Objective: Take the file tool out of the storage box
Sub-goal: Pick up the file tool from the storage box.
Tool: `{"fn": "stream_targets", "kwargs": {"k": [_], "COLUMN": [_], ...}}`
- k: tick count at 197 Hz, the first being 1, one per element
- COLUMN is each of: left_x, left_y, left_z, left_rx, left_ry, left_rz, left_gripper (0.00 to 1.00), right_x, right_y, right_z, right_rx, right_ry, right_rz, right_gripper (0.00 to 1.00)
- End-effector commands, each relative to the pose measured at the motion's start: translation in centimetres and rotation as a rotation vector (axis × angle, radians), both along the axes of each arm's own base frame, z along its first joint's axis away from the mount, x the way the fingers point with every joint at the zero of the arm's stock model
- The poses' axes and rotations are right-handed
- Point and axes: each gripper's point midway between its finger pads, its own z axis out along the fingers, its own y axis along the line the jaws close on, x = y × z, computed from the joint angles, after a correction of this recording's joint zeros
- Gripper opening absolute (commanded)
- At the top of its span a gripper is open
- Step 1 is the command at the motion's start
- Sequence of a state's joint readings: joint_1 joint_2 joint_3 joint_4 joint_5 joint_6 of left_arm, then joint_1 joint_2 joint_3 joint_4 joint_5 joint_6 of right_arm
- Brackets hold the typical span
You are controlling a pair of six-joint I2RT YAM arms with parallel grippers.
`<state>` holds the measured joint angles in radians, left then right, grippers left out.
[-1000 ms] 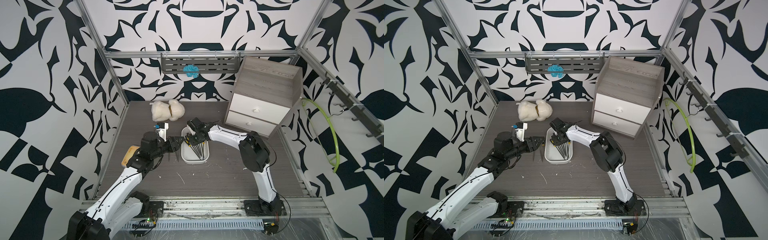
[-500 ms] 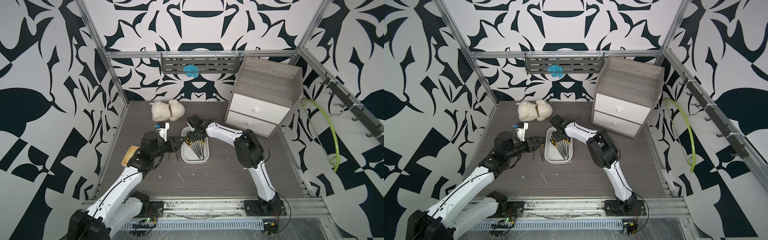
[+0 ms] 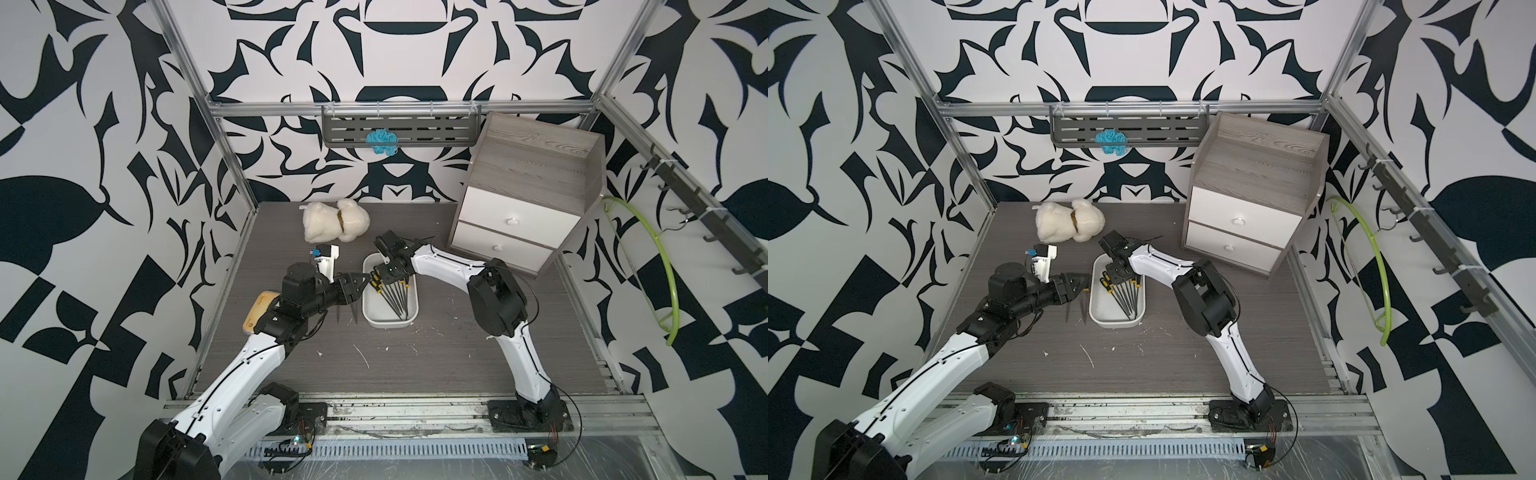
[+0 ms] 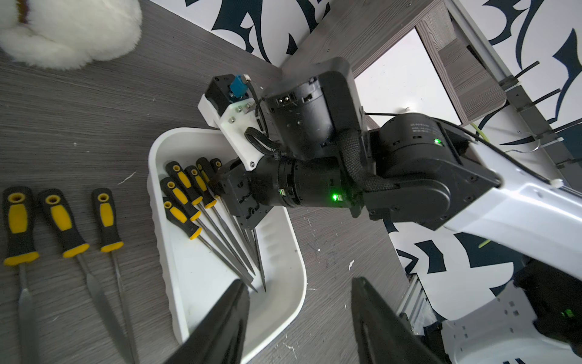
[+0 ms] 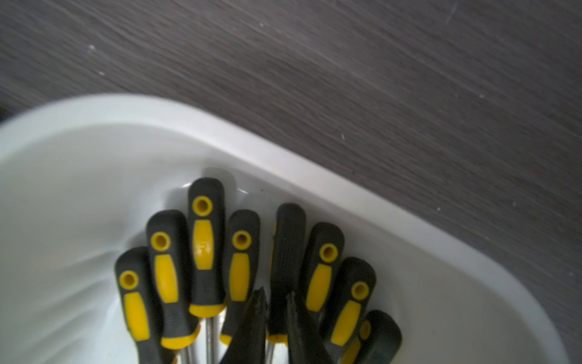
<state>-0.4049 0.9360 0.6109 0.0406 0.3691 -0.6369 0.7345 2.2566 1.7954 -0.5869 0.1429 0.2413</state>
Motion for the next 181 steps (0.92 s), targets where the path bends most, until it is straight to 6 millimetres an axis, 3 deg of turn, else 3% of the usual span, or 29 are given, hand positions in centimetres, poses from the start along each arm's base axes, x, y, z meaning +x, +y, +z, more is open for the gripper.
{"fn": "stream_targets", "kwargs": {"k": [1,94,125,142,181], "left_x": [-0.5,-0.6,-0.5,-0.5,-0.6], "left_y": [0.0,-0.1,-0.1,-0.1,-0.2], "left_z": [-0.1,-0.1,0.0,0.0,0.1], "left_rx": [-0.009,-0.011,-0.012,-0.013,-0.019], "left_ry": [0.0,0.0,0.0,-0.001,0.0], "left_rz": [-0.017,-0.023,-0.021,-0.021,-0.026], "left_gripper": [0.57,0.58,0.58,0.58,0.58], "right_x": [-0.2,-0.8,-0.8,-0.8,-0.6], "right_y": [-1.3,0.0,0.1,0.8,2.1], "right_z": [1.1,-0.5,-0.7,0.3,5.0], "right_rx": [-0.056,-0.045,-0.052,0.0,0.127], "right_ry": [-0.022,0.042,0.049,0.041,-0.008], "right_rz": [-0.032,-0.001,0.0,0.002,-0.007], "right_gripper": [0.18,0.26,0.2,0.13,0.09]}}
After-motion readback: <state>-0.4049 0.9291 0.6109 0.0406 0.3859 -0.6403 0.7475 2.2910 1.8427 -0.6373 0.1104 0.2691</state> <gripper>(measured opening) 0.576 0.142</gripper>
